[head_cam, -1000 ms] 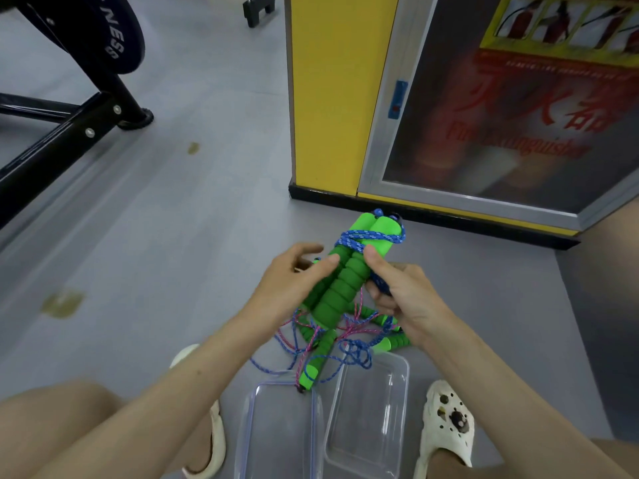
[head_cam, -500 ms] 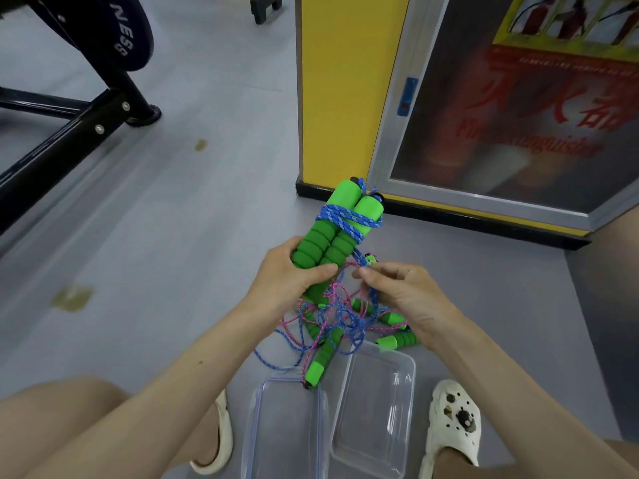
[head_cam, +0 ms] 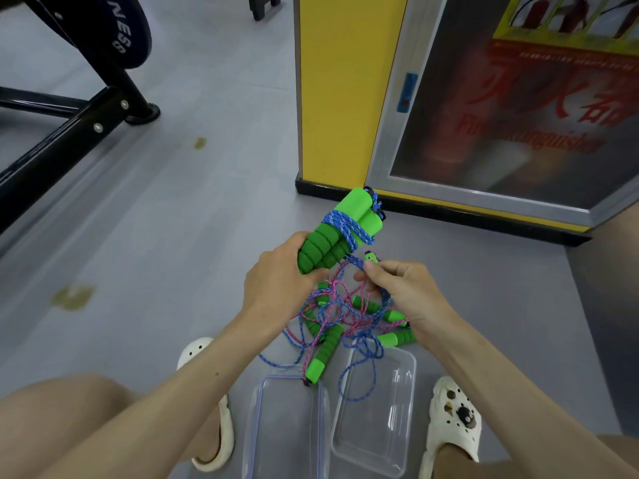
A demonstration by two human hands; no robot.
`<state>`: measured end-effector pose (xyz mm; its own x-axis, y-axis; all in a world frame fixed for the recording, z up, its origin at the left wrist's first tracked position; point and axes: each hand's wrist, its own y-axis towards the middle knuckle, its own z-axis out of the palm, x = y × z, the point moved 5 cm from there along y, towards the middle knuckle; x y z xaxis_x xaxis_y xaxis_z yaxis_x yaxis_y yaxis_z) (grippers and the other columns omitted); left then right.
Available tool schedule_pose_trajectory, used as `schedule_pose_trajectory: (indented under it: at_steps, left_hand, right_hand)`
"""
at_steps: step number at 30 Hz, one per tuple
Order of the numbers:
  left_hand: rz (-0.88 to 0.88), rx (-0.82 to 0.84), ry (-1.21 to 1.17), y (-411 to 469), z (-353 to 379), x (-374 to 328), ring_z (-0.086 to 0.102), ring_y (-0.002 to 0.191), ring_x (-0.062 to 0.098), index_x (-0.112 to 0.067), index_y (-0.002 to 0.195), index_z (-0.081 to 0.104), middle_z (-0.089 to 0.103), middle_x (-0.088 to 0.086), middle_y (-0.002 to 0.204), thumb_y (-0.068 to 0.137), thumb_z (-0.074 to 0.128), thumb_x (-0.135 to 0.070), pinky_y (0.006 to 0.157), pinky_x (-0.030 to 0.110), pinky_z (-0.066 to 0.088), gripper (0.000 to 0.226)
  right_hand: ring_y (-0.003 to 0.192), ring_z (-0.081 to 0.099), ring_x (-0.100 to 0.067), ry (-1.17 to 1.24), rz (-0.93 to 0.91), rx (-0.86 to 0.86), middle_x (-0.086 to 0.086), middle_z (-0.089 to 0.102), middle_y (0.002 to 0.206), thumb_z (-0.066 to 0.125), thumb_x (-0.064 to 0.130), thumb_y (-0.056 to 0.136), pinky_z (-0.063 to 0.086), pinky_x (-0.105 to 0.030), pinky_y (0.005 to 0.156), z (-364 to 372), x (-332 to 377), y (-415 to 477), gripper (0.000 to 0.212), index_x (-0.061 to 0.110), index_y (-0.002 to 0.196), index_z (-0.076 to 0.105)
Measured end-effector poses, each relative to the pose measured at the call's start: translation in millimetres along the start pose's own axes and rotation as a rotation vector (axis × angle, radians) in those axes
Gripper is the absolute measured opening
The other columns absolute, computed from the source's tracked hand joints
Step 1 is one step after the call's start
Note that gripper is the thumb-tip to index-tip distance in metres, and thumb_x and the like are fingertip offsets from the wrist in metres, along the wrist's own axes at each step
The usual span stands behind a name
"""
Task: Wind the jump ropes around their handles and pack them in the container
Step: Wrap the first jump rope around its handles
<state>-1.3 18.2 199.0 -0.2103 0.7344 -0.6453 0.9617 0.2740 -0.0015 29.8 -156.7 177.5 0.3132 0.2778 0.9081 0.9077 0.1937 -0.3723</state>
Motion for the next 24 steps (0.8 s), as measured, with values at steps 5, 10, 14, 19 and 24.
schedule_pose_trajectory:
  at_steps: [5,10,14,19,24]
  left_hand:
    - [0.143,-0.122,0.221,-5.7,-0.6,-7.2,0.055,0.078,0.021,-0.031,0.123,0.049,0.062,-0.005,0.088,0.088,0.063,-0.037,0.06,0.029,0.035,0.038]
    - [0.335,-0.251,0.515,-14.3,7.1,-13.3,0.054,0.058,0.024,-0.017,0.109,0.064,0.057,0.001,0.066,0.061,0.085,-0.016,0.045,0.022,0.019,0.052]
    - [0.431,-0.334,0.62,-19.4,15.2,-17.9,0.055,0.057,0.026,-0.011,0.111,0.067,0.059,0.006,0.067,0.049,0.081,-0.002,0.046,0.027,0.033,0.064]
    - [0.606,-0.353,0.595,-26.3,30.8,-18.0,0.059,0.074,0.031,-0.011,0.126,0.06,0.064,0.013,0.086,0.064,0.076,-0.013,0.078,0.041,0.047,0.064]
    - [0.455,-0.038,0.344,-28.5,41.6,-16.7,0.059,0.093,0.025,-0.02,0.142,0.045,0.061,0.005,0.102,0.087,0.037,-0.064,0.095,0.041,0.04,0.07]
  right_hand:
    - [0.035,0.041,0.001,0.037,-0.012,0.023,0.004,0.052,0.05,0.051,0.021,0.097,0.031,-0.01,0.043,3.9,3.4,-2.5,0.033,-0.004,0.085,0.069]
    - [0.03,0.026,-0.003,-0.014,-0.017,0.065,0.009,0.037,0.034,0.047,0.026,0.099,0.026,-0.014,0.042,8.3,3.0,-3.3,0.047,0.004,0.058,0.054]
    - [0.038,0.028,-0.006,0.025,0.015,0.116,-0.004,0.044,0.052,0.055,0.042,0.091,0.026,-0.021,0.047,15.7,0.0,-2.3,0.049,-0.003,0.073,0.062]
    - [0.042,0.03,-0.011,0.225,0.121,0.036,-0.011,0.047,0.061,0.06,0.063,0.072,0.024,-0.022,0.046,11.2,-1.5,-2.5,0.053,0.011,0.066,0.054]
    - [0.039,0.031,-0.011,0.195,0.132,-0.063,-0.002,0.045,0.047,0.06,0.046,0.087,0.028,-0.022,0.042,-4.1,-6.4,3.3,0.043,0.011,0.064,0.054]
